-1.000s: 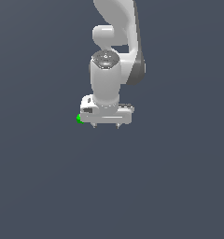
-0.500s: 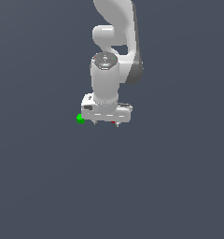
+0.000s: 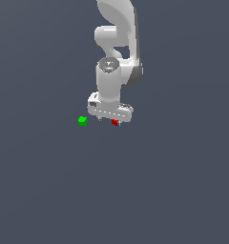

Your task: Stack the red cube on top of the green cube.

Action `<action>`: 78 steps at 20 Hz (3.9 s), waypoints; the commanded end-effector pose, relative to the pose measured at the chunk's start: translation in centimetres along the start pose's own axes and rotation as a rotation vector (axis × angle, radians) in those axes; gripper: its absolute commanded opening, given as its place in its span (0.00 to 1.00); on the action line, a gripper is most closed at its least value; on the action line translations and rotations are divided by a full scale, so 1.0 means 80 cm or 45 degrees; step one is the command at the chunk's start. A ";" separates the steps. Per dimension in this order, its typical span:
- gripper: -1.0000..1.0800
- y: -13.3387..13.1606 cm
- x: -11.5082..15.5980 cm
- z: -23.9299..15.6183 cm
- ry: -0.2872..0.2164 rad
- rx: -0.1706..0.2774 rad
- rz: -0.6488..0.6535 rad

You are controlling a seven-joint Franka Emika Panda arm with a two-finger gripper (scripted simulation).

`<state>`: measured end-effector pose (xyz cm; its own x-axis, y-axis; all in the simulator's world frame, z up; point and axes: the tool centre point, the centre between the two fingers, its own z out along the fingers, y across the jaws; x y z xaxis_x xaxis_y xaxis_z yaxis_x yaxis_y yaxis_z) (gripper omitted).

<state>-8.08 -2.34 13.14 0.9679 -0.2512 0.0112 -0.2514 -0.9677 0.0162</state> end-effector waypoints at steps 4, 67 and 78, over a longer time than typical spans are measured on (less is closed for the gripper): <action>0.96 0.002 -0.050 0.029 -0.007 0.006 0.156; 0.00 -0.012 -0.125 0.087 -0.018 0.019 0.394; 0.00 -0.011 -0.124 0.023 -0.017 0.018 0.395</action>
<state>-17.45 0.95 10.68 0.8449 -0.5349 0.0004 -0.5349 -0.8449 -0.0002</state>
